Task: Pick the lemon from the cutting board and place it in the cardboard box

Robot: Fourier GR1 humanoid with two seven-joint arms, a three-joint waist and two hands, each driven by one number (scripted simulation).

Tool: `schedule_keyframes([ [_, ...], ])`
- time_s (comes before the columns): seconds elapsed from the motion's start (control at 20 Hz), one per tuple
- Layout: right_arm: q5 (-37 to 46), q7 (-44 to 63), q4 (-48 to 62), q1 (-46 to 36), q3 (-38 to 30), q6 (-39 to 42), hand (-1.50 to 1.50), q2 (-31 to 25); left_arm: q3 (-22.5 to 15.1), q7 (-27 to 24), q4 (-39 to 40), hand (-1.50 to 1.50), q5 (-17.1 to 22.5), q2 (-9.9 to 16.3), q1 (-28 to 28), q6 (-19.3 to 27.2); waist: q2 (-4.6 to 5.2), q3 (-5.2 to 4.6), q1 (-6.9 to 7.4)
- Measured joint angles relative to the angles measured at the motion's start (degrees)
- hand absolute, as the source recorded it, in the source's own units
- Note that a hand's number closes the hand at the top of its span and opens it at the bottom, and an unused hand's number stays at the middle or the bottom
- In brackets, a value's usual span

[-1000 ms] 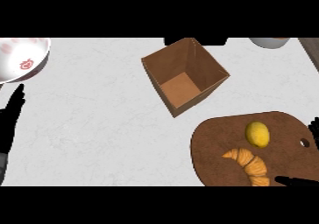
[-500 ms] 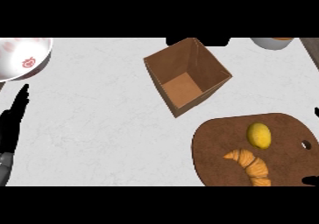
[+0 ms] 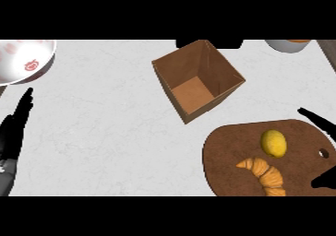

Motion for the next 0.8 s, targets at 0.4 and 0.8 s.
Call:
schedule_keyframes([
  [0.4, 6.3, 6.9, 3.5, -7.1, 1.0, 5.7, -1.50, 5.2, 3.1, -0.5, -1.1, 0.00, -1.7, -0.7, 1.8, -2.2, -0.07, 0.03, -0.15],
  [0.8, 12.3, 6.8, 2.1, -5.5, -2.5, 8.4, -1.50, 10.3, 6.4, -0.1, -1.9, 0.00, -5.2, -3.6, 2.9, -4.6, -0.12, 0.05, -0.52],
])
